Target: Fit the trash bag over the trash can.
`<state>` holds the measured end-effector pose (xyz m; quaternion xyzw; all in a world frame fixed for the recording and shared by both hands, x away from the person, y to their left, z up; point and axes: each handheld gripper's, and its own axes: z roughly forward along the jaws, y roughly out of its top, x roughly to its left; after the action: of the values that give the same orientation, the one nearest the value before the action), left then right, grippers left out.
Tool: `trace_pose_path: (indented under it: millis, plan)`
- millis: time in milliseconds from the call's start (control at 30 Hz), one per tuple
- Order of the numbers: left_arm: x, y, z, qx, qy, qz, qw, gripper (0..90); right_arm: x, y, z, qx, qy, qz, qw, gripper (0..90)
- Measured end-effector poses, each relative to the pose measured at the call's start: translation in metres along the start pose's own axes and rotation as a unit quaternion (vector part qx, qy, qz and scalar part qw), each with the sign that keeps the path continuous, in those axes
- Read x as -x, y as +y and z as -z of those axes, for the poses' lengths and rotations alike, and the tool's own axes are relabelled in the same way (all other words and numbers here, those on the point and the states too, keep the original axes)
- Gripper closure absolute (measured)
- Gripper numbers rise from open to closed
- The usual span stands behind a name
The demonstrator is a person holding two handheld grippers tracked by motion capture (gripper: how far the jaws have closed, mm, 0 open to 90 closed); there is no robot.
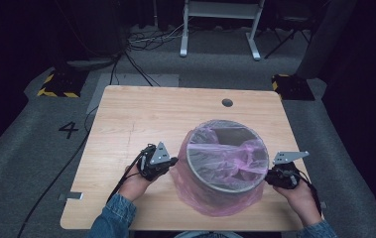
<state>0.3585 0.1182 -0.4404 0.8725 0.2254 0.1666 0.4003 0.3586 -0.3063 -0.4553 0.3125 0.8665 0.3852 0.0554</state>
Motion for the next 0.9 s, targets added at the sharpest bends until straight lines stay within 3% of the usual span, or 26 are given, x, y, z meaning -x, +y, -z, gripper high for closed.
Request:
trace_pose_path:
  millis: [67,233,300,400,533,600,700,733,833,900]
  plan:
    - [0.003,-0.001,-0.002,-0.004,-0.010,-0.002,0.9999,90.0,-0.003,-0.004,0.000,-0.011,0.003,0.002,0.9999,90.0]
    - [0.015,-0.006,-0.006,-0.024,-0.042,-0.035,0.9982,90.0,-0.011,-0.017,-0.004,-0.039,0.011,0.002,0.9992,90.0]
    - [0.017,-0.008,-0.007,-0.032,-0.049,-0.039,0.9975,90.0,-0.011,-0.021,-0.004,-0.039,0.013,-0.003,0.9991,90.0]
    - [0.016,-0.011,-0.010,-0.039,-0.050,-0.034,0.9974,90.0,-0.009,-0.023,-0.004,-0.041,0.011,-0.009,0.9990,88.9]
    - [0.016,-0.014,-0.015,-0.059,-0.033,-0.033,0.9972,90.0,-0.010,-0.026,-0.004,-0.056,0.001,-0.007,0.9984,87.3]
    - [0.014,-0.015,-0.014,-0.056,-0.024,-0.021,0.9979,90.0,-0.008,-0.026,0.000,-0.050,-0.002,-0.006,0.9987,83.5]
    - [0.010,-0.019,-0.007,-0.038,-0.024,-0.003,0.9990,89.7,-0.008,-0.022,0.015,-0.004,-0.005,-0.001,1.0000,64.1]
    - [0.008,-0.020,-0.004,-0.026,-0.020,0.003,0.9995,83.4,-0.009,-0.020,0.022,0.011,-0.004,-0.003,0.9999,59.9]
    - [0.005,-0.022,0.008,0.003,-0.012,0.015,0.9998,51.1,-0.010,-0.012,0.044,0.057,-0.006,-0.006,0.9983,50.1]
    - [0.003,-0.023,0.016,0.017,-0.006,0.020,0.9996,41.4,-0.012,-0.007,0.055,0.076,-0.010,-0.006,0.9970,46.0]
